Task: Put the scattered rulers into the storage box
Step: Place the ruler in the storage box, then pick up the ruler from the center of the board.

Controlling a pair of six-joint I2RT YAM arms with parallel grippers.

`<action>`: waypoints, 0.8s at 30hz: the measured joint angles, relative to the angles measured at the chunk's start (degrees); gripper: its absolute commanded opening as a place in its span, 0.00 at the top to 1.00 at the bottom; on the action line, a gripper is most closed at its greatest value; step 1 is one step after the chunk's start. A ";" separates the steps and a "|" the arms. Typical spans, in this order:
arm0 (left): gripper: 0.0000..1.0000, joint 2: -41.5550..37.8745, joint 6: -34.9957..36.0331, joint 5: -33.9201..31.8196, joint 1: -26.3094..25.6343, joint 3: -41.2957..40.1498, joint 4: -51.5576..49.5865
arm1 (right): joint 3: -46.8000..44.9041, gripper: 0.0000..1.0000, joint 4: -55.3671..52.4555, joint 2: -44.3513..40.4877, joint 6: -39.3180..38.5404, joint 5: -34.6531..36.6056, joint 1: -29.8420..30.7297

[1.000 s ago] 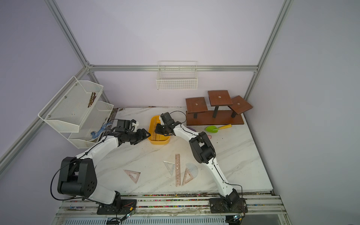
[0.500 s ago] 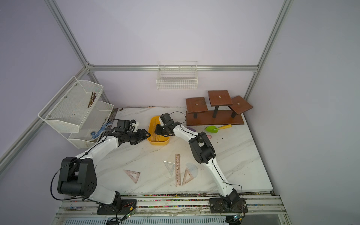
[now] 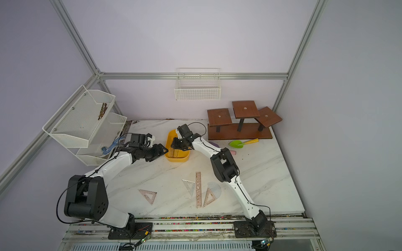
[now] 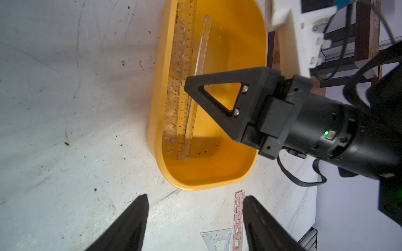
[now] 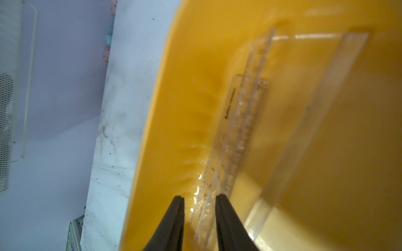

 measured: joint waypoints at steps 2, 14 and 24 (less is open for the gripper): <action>0.28 -0.31 -0.02 0.15 0.00 -0.28 0.09 | 2.38 0.56 -0.96 -0.20 -1.31 0.11 0.00; 0.20 -10.60 -1.95 0.31 -7.67 -7.34 0.31 | -36.59 0.53 4.04 -36.96 -8.83 4.26 1.05; 0.16 -16.44 -8.00 0.31 -17.57 -23.04 2.43 | -83.47 0.55 18.08 -61.37 -3.48 6.56 7.21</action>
